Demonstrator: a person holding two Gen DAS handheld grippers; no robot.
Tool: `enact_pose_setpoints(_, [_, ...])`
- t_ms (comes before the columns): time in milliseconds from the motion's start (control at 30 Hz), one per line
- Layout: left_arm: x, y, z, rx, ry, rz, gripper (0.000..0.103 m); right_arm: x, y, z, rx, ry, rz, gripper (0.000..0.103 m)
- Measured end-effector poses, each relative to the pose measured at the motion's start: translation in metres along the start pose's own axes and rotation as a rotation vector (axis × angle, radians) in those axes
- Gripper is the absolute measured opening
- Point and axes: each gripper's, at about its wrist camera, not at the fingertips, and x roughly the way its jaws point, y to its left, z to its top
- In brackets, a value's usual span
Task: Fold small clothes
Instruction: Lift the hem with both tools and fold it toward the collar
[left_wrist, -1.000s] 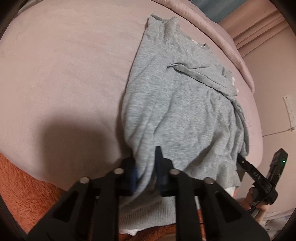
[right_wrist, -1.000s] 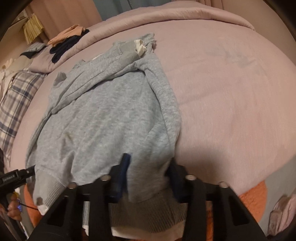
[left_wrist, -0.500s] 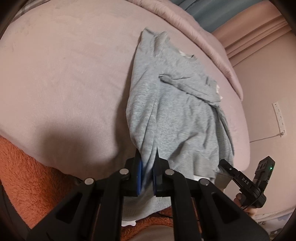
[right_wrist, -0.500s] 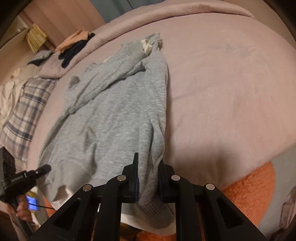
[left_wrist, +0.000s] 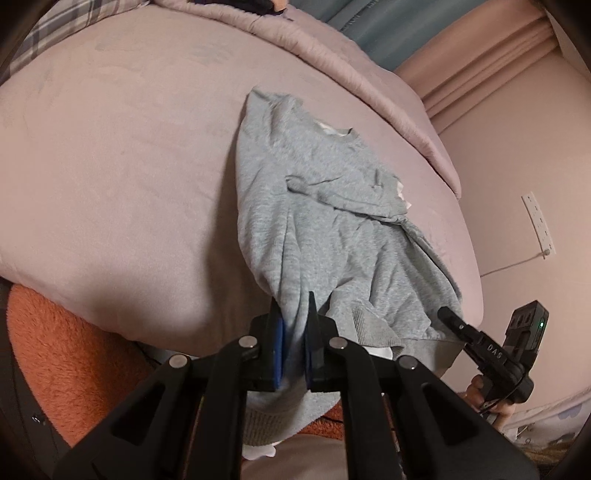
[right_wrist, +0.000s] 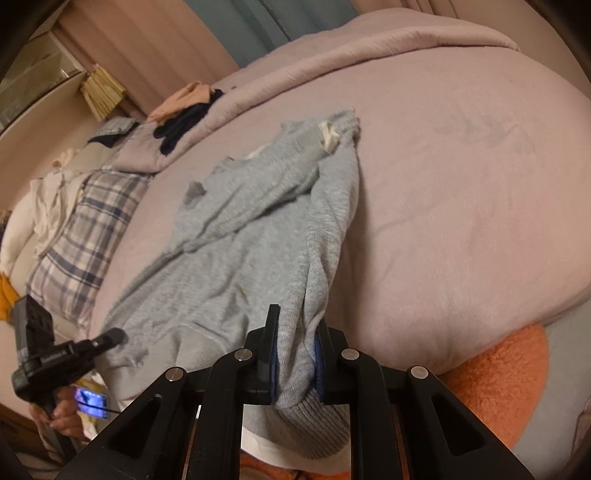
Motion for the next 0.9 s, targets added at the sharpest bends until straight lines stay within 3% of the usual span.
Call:
enact_pose_setpoints(433, [-0.037,-0.019,0.029,0.098,-0.099,-0.025,0.008,-0.033,0.014,0.011,-0.032,-0.085,0.108,0.017])
enact_pose_setpoints(900, [-0.036,-0.023,0.046,0.12,-0.088,-0.015,0.008,-0.048,0.025,0.019,-0.075,-0.146,0.125,0.017])
